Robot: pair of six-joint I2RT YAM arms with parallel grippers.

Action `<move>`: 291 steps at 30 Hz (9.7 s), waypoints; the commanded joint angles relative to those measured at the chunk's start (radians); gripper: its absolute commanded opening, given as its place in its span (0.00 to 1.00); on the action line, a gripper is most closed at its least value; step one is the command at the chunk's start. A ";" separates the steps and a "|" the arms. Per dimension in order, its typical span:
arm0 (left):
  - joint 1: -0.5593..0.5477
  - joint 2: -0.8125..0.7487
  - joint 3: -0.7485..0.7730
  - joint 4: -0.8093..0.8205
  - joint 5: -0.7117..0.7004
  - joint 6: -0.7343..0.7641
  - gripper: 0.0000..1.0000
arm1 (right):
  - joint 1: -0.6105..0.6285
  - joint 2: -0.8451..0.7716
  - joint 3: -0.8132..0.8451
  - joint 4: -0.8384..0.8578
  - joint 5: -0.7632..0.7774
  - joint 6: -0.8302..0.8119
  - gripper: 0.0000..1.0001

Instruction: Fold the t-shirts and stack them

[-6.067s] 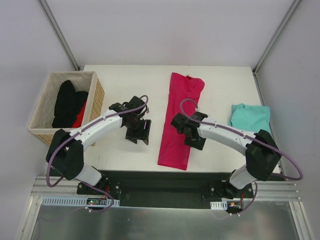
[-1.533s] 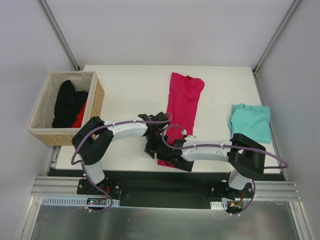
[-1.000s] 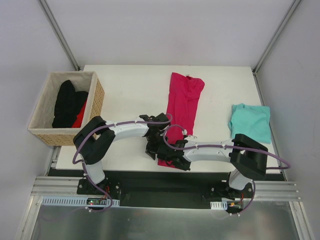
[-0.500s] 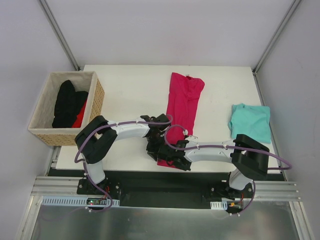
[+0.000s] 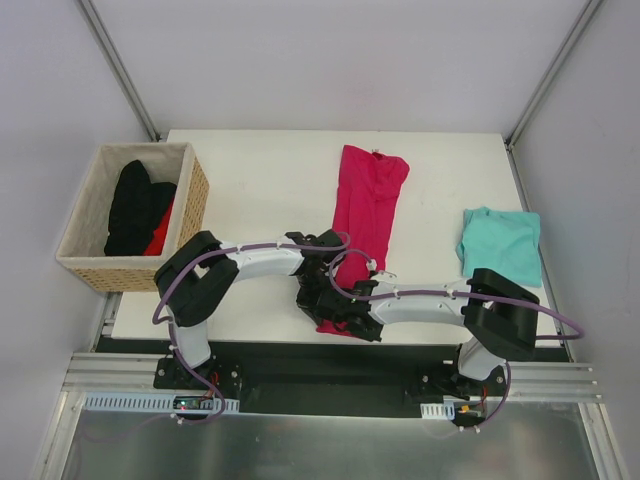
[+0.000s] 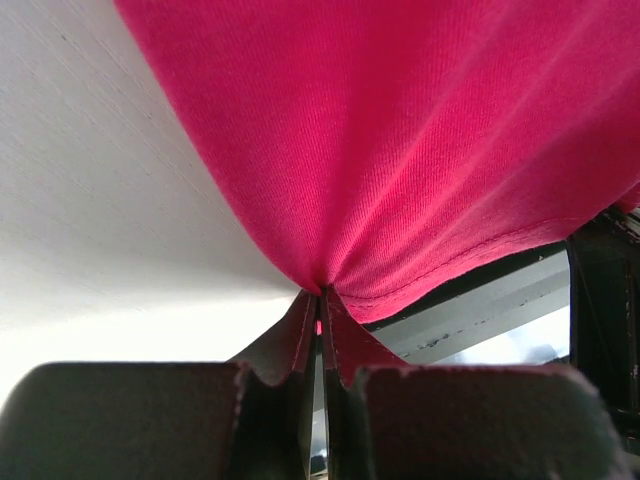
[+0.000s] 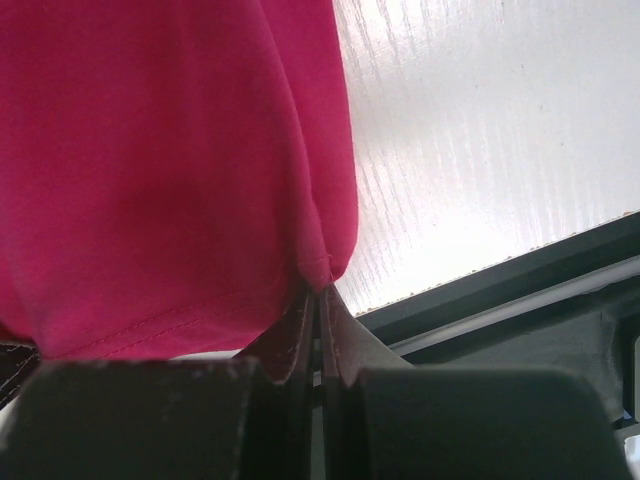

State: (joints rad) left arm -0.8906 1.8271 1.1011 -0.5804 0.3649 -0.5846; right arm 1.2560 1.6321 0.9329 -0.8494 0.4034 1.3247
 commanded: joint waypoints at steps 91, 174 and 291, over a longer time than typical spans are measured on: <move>0.360 0.262 0.888 -0.394 -0.116 0.285 0.00 | -0.530 0.158 0.629 -0.204 0.339 -0.602 0.01; 0.475 0.514 1.091 -0.394 -0.044 0.273 0.00 | -0.788 0.531 0.949 -0.005 0.114 -1.045 0.01; 0.475 0.236 0.867 -0.375 -0.124 0.200 0.00 | -0.830 0.588 1.121 0.081 -0.178 -1.165 0.01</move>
State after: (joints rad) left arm -0.4236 2.0960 1.9385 -0.9401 0.2096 -0.4000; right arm 0.4225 2.2864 2.0586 -0.7483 0.2157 0.1730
